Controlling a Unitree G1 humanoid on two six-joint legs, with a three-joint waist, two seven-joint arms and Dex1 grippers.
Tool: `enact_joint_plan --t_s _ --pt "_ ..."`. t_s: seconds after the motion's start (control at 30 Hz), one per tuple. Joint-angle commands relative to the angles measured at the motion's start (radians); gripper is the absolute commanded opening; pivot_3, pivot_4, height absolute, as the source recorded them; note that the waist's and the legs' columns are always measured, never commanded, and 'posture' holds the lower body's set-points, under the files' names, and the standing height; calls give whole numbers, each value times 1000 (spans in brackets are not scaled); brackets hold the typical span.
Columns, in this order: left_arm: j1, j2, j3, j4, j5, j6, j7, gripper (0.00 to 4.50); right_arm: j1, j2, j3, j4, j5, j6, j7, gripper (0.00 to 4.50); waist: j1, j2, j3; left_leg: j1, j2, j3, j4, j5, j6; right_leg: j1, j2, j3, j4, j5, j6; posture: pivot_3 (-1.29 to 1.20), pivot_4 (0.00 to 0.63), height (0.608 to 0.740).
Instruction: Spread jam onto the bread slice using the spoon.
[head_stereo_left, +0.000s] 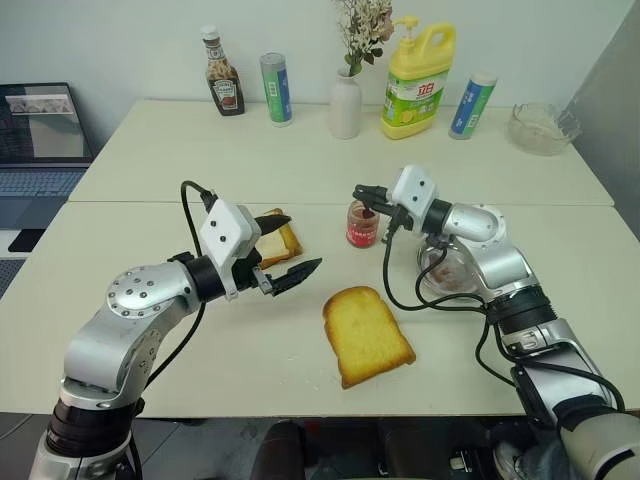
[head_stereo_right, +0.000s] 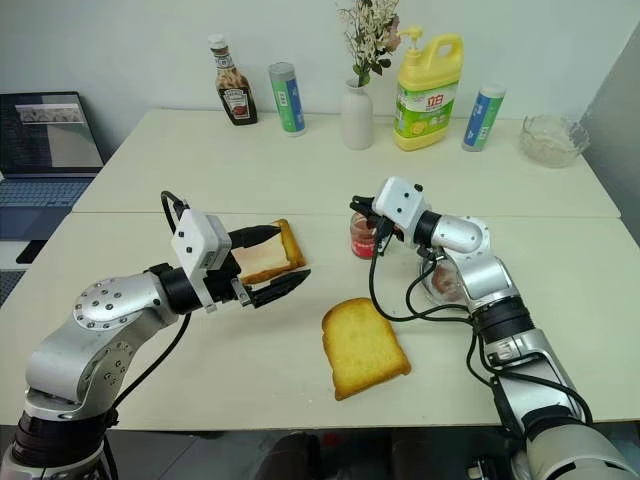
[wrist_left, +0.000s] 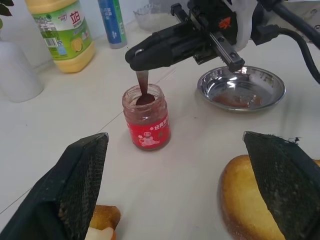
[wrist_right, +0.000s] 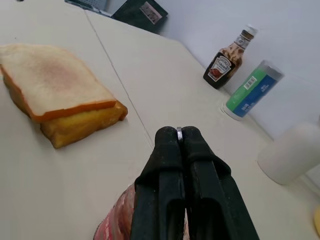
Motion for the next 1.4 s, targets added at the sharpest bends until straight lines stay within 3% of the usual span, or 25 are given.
enact_joint_plan --t_s 0.03,0.73,1.4 --pt "11 13 17 -14 5 -24 -10 4500 -24 11 -13 7 -11 -1 -6 25 0 0 0 0 0 0 0 0 0 0 0 0 0 0 0 0 150 740" --pt "25 12 3 56 65 -66 -19 4500 -43 131 -197 -29 166 498 -120 25 0 0 0 1 0 0 0 0 0 0 0 0 2 0 0 0 150 740" --pt "11 9 -14 78 91 -90 -30 4500 -53 220 -332 -97 330 729 -260 25 -1 0 0 1 0 0 0 0 0 0 0 0 3 0 0 0 150 740"
